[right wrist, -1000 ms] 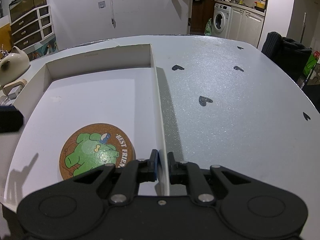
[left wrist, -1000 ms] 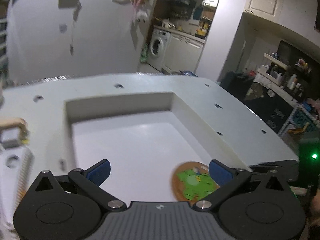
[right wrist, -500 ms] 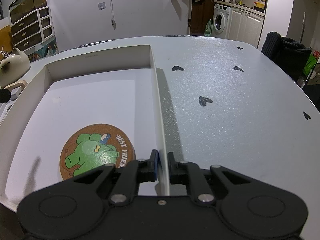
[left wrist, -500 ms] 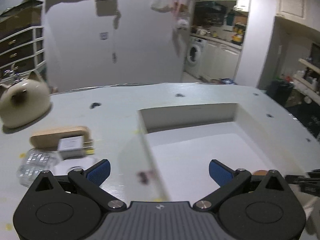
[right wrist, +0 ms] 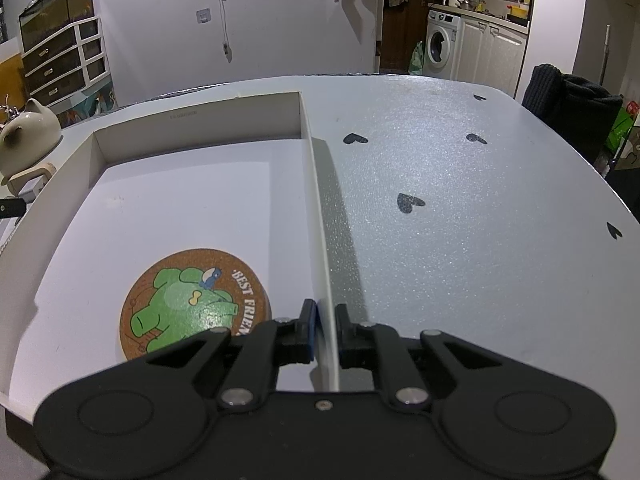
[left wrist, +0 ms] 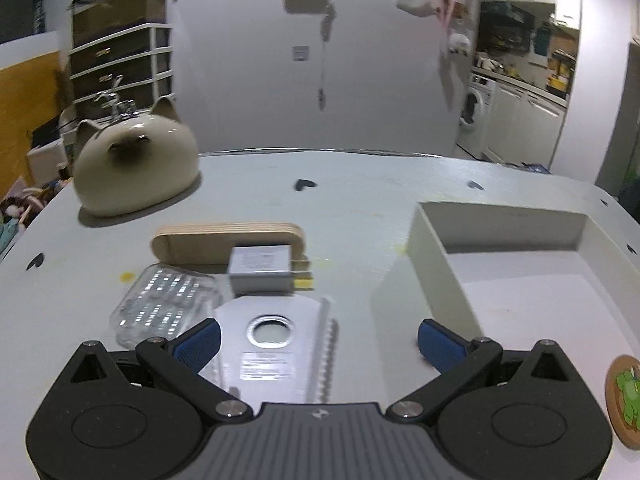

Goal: Organize rigid objects
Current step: 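Move the left tool back and grasp the white serrated plastic piece, then lift the serrated piece into the box and open the left tool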

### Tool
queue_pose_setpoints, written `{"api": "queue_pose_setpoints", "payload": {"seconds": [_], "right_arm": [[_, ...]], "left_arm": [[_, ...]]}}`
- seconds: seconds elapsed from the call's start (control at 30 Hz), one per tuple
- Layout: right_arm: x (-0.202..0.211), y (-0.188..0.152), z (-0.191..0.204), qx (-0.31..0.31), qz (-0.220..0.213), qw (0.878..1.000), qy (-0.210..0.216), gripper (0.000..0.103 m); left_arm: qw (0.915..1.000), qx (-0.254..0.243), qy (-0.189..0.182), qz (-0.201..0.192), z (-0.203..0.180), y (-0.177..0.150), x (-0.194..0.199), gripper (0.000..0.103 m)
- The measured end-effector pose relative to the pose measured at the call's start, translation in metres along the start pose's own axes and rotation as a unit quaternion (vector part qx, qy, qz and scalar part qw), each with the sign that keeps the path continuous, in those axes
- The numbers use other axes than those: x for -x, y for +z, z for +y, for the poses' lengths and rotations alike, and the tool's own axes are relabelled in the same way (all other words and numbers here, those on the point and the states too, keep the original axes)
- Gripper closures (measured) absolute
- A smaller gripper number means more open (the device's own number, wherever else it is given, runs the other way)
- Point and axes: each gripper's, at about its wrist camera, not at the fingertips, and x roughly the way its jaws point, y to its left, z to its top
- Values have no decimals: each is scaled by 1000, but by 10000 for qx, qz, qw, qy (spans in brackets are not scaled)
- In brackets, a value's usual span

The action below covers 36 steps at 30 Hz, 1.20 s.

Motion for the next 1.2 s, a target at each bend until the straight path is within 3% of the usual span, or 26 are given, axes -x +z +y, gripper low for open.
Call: {"api": "queue_pose_setpoints", "payload": {"seconds": [0.47, 0.57, 0.8, 1.2], "right_arm": [[0, -1, 1, -22, -15, 10000, -11, 92], [0, -1, 1, -23, -16, 10000, -12, 92], [1, -1, 1, -41, -26, 10000, -5, 92], [0, 0, 2, -49, -2, 10000, -26, 92]], "left_arm": [[9970, 144, 408, 644, 20, -12, -32, 0], [9970, 140, 484, 593, 20, -14, -32, 3], [9982, 105, 375, 451, 19, -13, -24, 28], [9985, 230, 318, 381, 22, -11, -21, 29]]}}
